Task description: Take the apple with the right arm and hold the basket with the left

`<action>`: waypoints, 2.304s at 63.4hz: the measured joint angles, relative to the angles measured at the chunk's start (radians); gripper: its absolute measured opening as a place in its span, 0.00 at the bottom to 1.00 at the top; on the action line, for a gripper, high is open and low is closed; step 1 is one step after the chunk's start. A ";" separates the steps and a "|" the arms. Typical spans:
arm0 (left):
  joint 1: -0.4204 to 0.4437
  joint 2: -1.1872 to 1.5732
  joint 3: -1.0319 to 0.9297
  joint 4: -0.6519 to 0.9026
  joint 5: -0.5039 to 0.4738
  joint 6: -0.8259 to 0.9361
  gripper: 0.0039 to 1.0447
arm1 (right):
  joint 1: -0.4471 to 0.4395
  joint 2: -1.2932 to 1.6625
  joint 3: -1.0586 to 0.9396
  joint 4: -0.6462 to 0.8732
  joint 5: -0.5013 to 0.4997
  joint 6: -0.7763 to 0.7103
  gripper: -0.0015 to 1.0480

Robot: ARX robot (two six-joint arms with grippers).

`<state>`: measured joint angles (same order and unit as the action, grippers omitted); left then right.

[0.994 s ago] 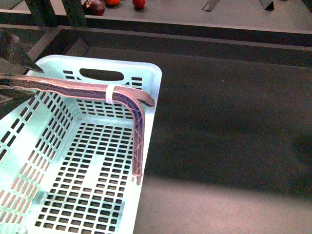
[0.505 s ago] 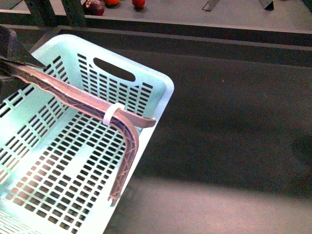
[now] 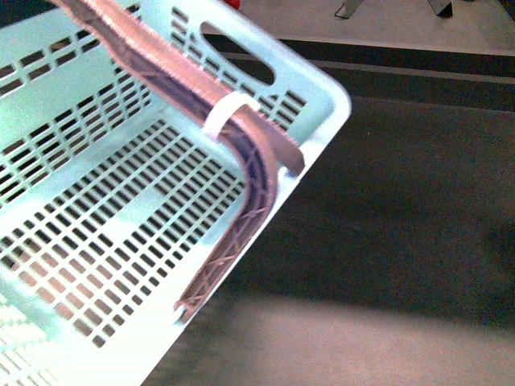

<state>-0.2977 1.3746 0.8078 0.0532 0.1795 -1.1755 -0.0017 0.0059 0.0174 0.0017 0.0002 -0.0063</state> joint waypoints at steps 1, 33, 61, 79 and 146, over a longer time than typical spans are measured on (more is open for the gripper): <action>-0.007 0.000 0.006 -0.002 0.000 0.000 0.06 | 0.000 0.000 0.000 0.000 0.000 0.000 0.91; -0.328 0.084 0.131 0.001 -0.035 0.004 0.06 | 0.000 0.000 0.000 0.000 0.000 0.000 0.91; -0.372 0.087 0.145 0.011 -0.027 0.008 0.06 | 0.000 0.000 0.000 0.000 0.000 0.000 0.91; -0.372 0.087 0.145 0.011 -0.029 0.008 0.06 | 0.000 0.000 0.000 0.000 0.000 0.000 0.91; -0.373 0.089 0.146 0.011 -0.027 0.009 0.06 | -0.553 1.933 0.469 0.507 0.058 -0.098 0.91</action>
<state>-0.6708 1.4631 0.9535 0.0647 0.1520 -1.1664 -0.5545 1.9385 0.4866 0.5083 0.0586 -0.1047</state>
